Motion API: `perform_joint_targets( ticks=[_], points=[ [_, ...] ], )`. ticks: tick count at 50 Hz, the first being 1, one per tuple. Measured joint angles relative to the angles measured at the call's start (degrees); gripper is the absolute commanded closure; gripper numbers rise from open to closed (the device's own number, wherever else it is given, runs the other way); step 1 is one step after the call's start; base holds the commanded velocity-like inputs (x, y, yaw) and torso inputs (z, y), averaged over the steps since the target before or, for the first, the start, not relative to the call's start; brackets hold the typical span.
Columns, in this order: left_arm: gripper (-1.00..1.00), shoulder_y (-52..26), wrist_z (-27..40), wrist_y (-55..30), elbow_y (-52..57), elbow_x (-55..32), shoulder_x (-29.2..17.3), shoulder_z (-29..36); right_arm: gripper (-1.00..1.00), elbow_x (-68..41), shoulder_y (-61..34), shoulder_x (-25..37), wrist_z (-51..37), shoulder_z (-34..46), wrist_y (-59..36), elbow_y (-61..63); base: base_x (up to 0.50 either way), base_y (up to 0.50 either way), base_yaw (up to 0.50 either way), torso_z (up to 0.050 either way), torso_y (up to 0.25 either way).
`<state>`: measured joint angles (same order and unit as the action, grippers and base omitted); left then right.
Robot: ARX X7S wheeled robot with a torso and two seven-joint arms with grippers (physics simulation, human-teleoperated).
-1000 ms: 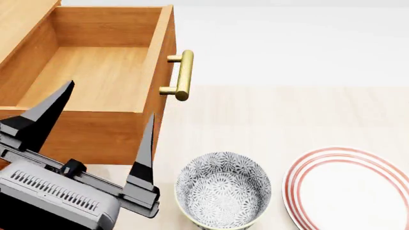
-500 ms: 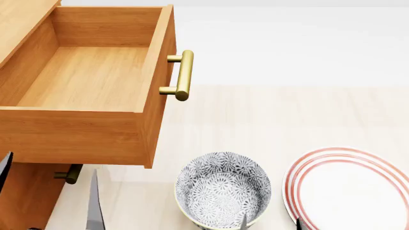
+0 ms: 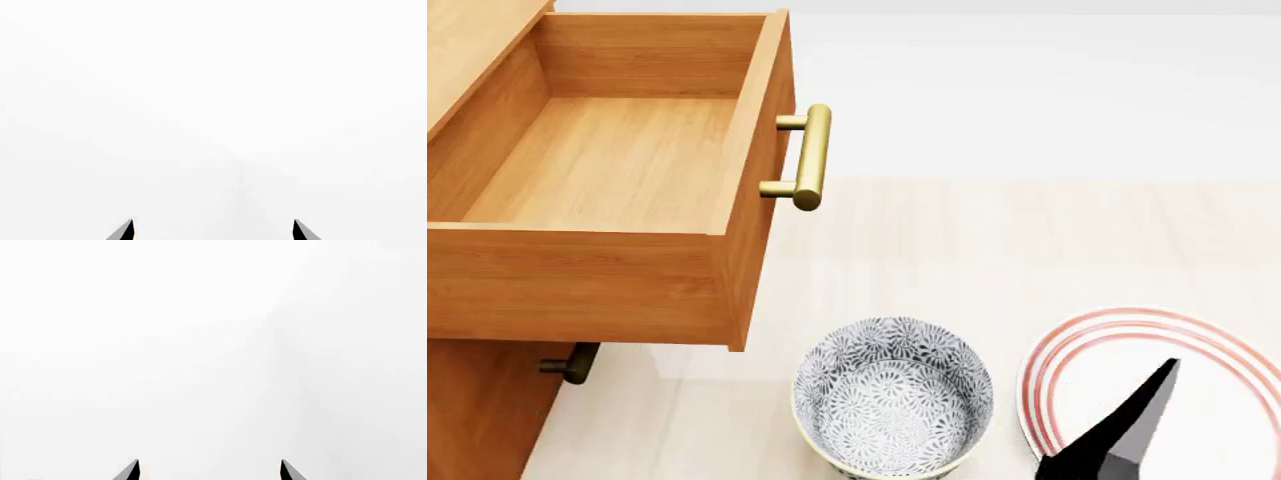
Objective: Open the top drawer of the cabinet.
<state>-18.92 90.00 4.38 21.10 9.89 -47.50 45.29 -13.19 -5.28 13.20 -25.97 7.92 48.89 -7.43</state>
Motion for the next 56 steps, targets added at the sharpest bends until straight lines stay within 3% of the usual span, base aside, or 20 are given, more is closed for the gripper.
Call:
perform_joint_targets(
  ticks=[11,19,42,56],
  points=[
    [-1.0,9.82,-0.08,-7.57,5.79,6.13,1.01,-26.09,-1.0,4.79,-5.43,-0.25,-5.38,-10.51,5.24,0.7,0.0,0.0,0.0,0.0,0.0],
    [-1.0,13.08,-0.61,-10.21,7.02,8.52,1.75,-37.95,-1.0,7.87,-8.64,0.38,-8.17,-16.53,6.35,2.06,0.0,0.0,0.0,0.0,0.0],
    [-1.0,16.38,-8.05,-15.17,19.56,8.21,0.59,-56.55,-1.0,8.04,-12.62,3.97,-12.07,-24.56,0.61,19.43,0.0,0.0,0.0,0.0,0.0],
    [-1.0,19.95,-12.89,-7.77,21.82,3.4,-3.26,-62.48,-1.0,7.9,-13.6,6.38,-12.55,-27.28,-0.33,27.37,0.0,0.0,0.0,0.0,0.0]
  ],
)
